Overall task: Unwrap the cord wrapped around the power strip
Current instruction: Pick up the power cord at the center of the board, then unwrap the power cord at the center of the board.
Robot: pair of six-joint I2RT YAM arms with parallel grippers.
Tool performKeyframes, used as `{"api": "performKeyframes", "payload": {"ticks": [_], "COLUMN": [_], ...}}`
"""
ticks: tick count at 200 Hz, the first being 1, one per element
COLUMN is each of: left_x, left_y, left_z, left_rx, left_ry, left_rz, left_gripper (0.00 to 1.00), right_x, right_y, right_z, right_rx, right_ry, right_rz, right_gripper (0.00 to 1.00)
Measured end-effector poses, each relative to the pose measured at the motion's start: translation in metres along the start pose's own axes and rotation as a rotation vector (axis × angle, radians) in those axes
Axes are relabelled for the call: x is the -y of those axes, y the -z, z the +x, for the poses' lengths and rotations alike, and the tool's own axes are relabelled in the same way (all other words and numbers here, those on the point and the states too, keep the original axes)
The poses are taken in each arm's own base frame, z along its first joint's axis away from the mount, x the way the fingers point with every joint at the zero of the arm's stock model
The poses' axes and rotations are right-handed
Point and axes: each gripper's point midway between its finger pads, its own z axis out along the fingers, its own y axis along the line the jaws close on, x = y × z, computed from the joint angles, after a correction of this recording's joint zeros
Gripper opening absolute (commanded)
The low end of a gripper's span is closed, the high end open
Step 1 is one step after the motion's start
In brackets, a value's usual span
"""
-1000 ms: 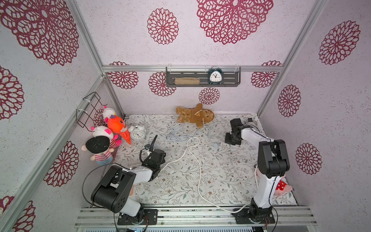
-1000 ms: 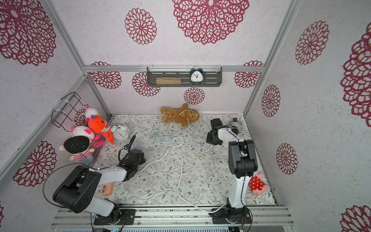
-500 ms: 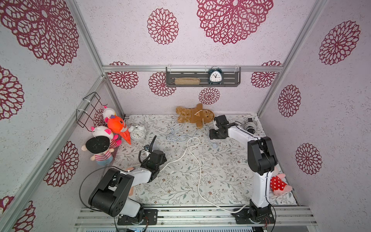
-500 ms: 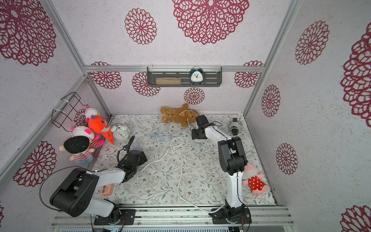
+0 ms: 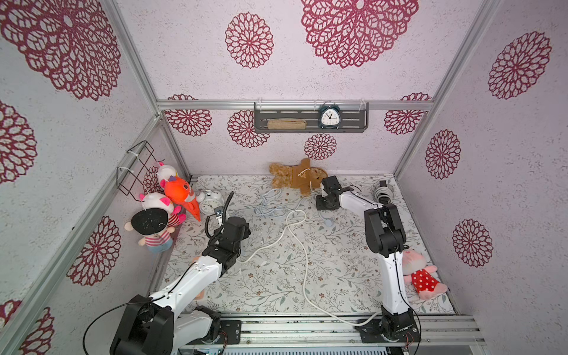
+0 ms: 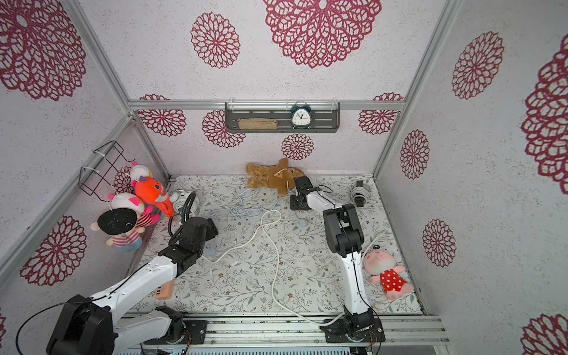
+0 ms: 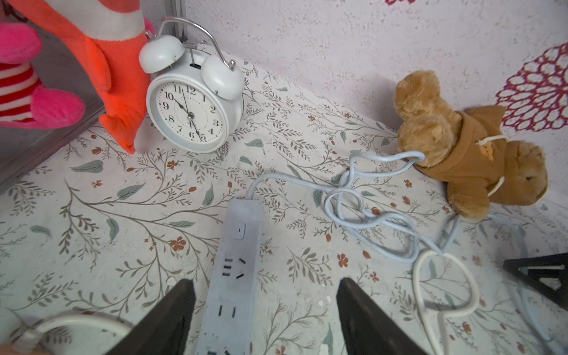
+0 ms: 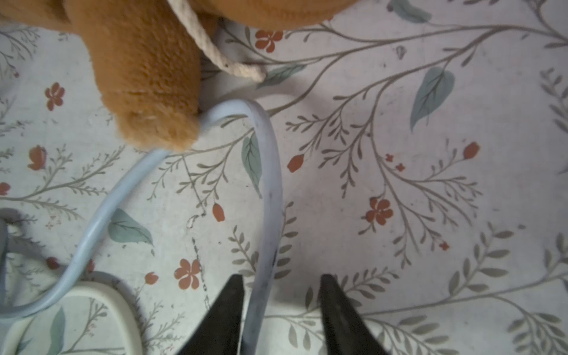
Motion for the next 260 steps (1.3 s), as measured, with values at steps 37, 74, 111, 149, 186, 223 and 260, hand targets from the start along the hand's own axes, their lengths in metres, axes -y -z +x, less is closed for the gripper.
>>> {"api": "performKeyframes", "payload": {"ticks": [37,74,111,149,186,223,260], "left_x": [0.012,0.014,0.002,0.005,0.021,0.058,0.093], "left_y": [-0.041,-0.084,-0.115,-0.147,-0.151,-0.142,-0.137], "left_z": [-0.003,0.022,0.023,0.032,0.052,0.066,0.063], "left_rx": [-0.082,-0.188,-0.238,-0.286,-0.331,-0.364,-0.393], "left_ry": [-0.084,-0.186,-0.230,-0.273,-0.331,-0.432,-0.480], "left_rz": [-0.067,-0.103,-0.118,-0.100,-0.002,0.206,0.368], "left_gripper": [0.71,0.68,0.86,0.88,0.88,0.84,0.82], "right_x": [0.001,0.011,0.040,0.075,0.084,0.078,0.077], "right_y": [0.000,0.006,0.041,0.096,0.119,0.117,0.117], "right_z": [0.003,0.016,0.037,0.041,0.036,0.041,0.043], "right_rx": [-0.010,-0.030,-0.063,-0.021,0.015,-0.004,-0.015], "right_ry": [0.005,-0.001,-0.037,-0.099,-0.121,-0.115,-0.111], "right_rz": [0.005,0.023,0.053,0.078,0.070,0.040,0.036], "right_gripper": [0.04,0.00,0.00,0.00,0.00,0.00,0.00]}}
